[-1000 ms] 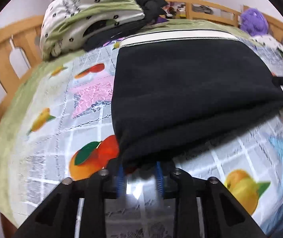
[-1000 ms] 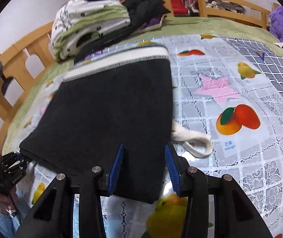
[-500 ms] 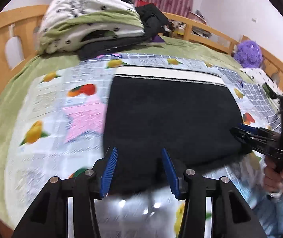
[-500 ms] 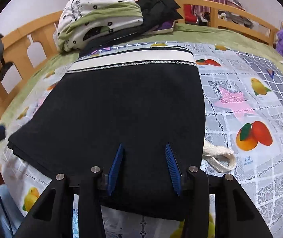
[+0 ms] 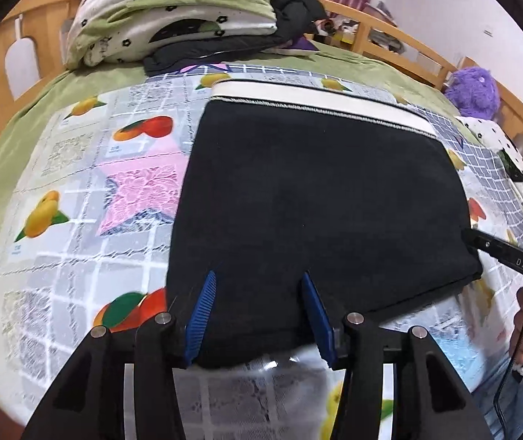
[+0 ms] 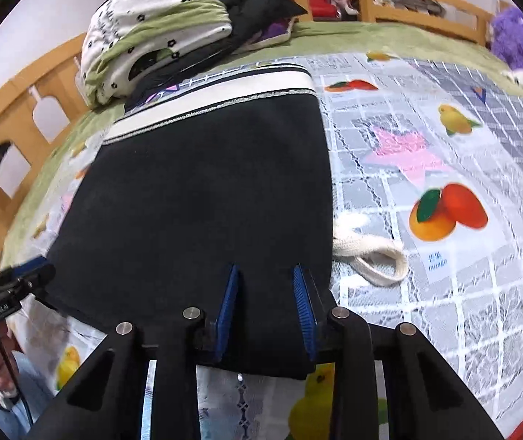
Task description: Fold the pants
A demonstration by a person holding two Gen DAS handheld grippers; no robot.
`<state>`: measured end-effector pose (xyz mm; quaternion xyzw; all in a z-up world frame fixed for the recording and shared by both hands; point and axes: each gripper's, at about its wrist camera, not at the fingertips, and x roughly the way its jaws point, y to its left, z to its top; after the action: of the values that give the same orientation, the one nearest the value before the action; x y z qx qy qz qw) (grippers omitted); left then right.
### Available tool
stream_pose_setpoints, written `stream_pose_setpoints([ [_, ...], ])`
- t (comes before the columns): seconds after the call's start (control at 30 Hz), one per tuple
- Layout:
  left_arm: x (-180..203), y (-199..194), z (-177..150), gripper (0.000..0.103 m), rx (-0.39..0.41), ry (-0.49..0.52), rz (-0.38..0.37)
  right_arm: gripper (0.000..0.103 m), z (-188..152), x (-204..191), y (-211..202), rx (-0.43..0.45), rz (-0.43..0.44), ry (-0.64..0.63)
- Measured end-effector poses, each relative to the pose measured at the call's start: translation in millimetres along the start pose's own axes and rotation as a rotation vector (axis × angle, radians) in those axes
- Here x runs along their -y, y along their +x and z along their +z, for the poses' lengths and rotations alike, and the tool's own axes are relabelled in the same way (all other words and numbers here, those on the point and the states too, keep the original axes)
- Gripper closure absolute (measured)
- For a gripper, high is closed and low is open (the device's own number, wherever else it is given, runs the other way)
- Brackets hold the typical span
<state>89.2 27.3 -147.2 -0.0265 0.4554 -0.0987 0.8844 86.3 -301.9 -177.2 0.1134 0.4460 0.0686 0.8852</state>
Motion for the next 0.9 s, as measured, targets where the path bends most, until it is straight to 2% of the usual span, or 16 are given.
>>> stream_pose_setpoints([
  [0.17,5.0,-46.5,-0.2,0.057,0.061,-0.04,-0.021,0.071,0.0,8.5,-27.3,0.018,0.027,0.07],
  [0.3,13.2,-72.5,-2.3,0.057,0.106,-0.045,-0.029,0.071,-1.7,1.5,-61.6,0.077,0.036,0.066],
  [0.4,22.8,-88.4,-4.4,0.057,0.128,-0.04,-0.006,0.069,-0.9,-9.6,-91.2,0.123,0.019,0.041],
  [0.57,40.9,-123.4,-7.5,0.049,0.191,-0.033,0.021,0.056,-3.0,-26.7,-134.6,0.19,-0.065,-0.001],
  [0.6,42.5,-129.5,-8.3,0.039,0.206,-0.036,0.027,0.054,-5.7,-29.9,-141.9,0.199,-0.082,-0.009],
  [0.67,45.7,-139.1,-11.0,0.035,0.236,-0.039,0.05,0.051,-11.2,-35.3,-153.1,0.201,-0.1,-0.023],
  [0.73,49.7,-146.8,-14.1,0.035,0.243,-0.038,0.065,0.039,-16.0,-38.5,-159.7,0.192,-0.095,-0.024],
  [0.87,54.7,-158.0,-20.0,0.033,0.256,-0.028,0.086,0.021,-29.2,-50.2,-174.5,0.204,-0.111,-0.047],
  [0.9,56.9,-159.8,-21.4,0.029,0.258,-0.021,0.103,0.015,-30.9,-54.6,-176.8,0.213,-0.13,-0.062],
])
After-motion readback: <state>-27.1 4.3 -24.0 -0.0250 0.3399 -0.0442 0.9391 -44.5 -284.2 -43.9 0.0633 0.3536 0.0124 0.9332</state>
